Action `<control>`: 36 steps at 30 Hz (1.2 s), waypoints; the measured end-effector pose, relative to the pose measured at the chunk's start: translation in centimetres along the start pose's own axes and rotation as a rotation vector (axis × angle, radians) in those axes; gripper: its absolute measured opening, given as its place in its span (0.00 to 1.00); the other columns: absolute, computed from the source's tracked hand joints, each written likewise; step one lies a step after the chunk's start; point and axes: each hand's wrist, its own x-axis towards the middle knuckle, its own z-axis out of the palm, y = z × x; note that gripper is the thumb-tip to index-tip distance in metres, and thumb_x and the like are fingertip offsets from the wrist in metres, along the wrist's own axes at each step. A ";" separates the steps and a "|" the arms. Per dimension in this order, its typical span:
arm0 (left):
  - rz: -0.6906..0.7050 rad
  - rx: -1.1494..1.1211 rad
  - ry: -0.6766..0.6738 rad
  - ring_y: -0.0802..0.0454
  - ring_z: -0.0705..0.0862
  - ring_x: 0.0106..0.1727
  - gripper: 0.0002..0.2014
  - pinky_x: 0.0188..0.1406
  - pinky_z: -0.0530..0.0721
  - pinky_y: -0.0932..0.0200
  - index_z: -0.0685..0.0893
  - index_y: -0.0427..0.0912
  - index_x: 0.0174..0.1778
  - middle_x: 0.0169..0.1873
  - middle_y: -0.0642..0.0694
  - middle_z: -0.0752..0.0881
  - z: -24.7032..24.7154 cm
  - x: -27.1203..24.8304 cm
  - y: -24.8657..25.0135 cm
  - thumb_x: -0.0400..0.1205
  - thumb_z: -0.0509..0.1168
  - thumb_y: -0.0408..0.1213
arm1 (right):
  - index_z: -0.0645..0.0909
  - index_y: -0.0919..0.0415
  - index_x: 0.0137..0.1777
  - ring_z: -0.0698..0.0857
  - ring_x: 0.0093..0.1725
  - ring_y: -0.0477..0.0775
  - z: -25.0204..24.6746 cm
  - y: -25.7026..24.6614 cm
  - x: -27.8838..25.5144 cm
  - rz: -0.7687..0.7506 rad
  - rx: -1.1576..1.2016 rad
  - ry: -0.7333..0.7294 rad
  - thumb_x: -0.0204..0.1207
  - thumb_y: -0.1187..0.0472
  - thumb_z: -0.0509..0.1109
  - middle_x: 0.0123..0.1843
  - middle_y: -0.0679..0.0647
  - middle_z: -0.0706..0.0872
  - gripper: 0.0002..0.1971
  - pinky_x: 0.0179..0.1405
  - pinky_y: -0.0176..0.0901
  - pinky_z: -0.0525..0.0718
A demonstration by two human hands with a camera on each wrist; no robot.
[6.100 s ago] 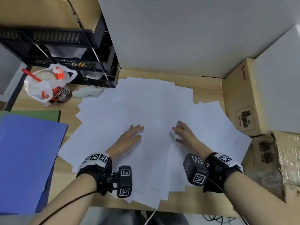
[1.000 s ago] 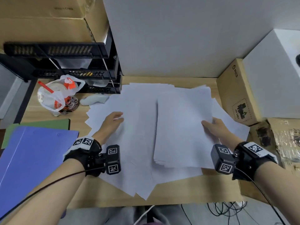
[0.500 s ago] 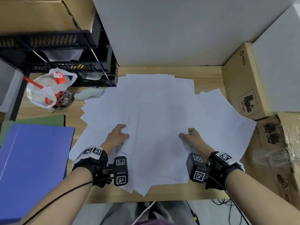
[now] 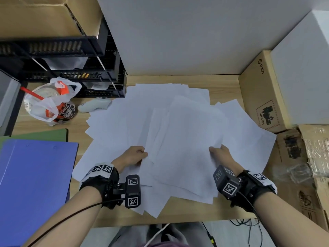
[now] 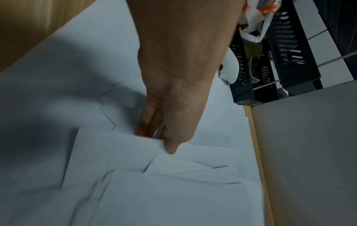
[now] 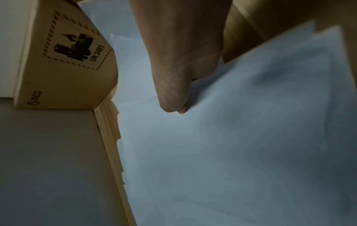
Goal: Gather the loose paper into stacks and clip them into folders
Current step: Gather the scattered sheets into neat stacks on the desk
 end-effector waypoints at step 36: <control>0.662 -0.572 0.393 0.67 0.89 0.44 0.13 0.45 0.86 0.68 0.87 0.50 0.48 0.38 0.64 0.91 -3.7 -9.3 5.8 0.72 0.78 0.31 | 0.79 0.59 0.70 0.86 0.61 0.46 6.2 -8.6 -12.5 -0.696 -0.019 -0.212 0.83 0.63 0.63 0.62 0.47 0.87 0.16 0.63 0.48 0.83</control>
